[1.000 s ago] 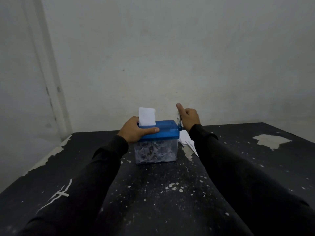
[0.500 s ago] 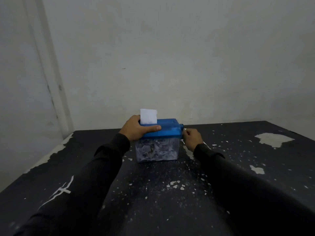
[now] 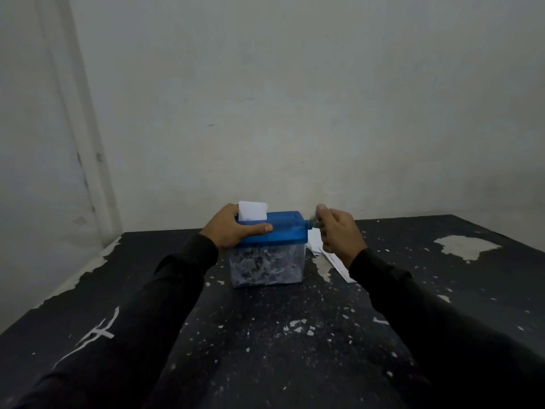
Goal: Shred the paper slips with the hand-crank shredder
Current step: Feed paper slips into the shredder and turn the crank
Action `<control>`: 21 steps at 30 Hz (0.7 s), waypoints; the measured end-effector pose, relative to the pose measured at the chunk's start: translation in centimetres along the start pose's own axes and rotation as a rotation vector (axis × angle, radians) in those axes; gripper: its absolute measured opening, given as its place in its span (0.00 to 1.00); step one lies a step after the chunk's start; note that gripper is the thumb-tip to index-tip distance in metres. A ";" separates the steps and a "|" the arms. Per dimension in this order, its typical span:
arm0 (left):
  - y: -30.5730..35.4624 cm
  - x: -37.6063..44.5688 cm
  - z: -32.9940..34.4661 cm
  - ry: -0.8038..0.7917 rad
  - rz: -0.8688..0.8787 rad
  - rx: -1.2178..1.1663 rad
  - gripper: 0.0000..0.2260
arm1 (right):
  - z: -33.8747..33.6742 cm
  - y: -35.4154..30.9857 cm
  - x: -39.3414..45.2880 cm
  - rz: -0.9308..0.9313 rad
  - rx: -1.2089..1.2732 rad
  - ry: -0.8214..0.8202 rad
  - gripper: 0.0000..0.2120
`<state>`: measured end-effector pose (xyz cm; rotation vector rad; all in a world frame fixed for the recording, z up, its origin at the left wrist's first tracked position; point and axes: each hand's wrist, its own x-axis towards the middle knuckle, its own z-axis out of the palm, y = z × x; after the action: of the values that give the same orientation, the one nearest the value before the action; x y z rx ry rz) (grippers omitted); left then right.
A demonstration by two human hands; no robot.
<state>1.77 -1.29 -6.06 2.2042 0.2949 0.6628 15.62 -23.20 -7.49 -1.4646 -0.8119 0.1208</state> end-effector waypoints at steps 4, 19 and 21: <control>-0.1 -0.1 -0.2 -0.005 0.013 0.033 0.13 | 0.1 -1.2 2.6 0.009 -0.012 -0.027 0.23; 0.0 -0.2 -0.1 0.040 -0.001 0.073 0.28 | 2.5 5.7 7.7 0.187 -0.205 0.090 0.18; -0.2 -0.2 -0.2 0.037 0.004 0.081 0.30 | 2.5 7.3 6.4 0.229 -0.223 0.088 0.19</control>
<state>1.46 -1.14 -6.19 2.2716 0.3415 0.7057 21.86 -16.54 -11.75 -1.7597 -0.5981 0.1407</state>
